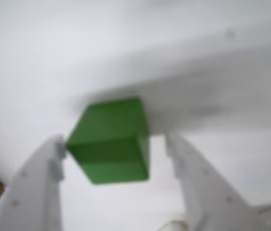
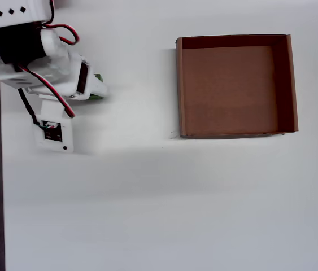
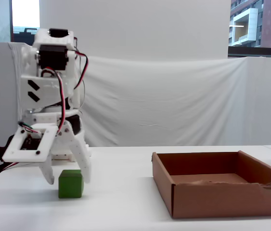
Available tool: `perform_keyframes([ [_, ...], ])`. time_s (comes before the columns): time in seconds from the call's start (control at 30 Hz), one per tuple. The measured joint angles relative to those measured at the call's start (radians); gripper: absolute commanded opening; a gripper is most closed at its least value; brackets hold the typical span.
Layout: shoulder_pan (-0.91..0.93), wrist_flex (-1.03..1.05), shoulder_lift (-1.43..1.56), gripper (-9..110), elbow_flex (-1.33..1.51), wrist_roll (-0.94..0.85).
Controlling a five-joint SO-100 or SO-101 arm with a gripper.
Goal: Grasp a green cube and put it in a box.
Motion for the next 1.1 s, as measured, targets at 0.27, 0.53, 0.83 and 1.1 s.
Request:
perform_keyframes([
  [0.27, -0.008, -0.014, 0.0, 26, 0.0, 0.003],
  [0.53, -0.026, -0.014, 0.0, 25, 0.0, 0.02],
  [0.83, -0.06, 0.003, 0.0, 25, 0.0, 0.04],
  [1.1, -0.06, 0.003, 0.002, 17, 0.014, 0.04],
])
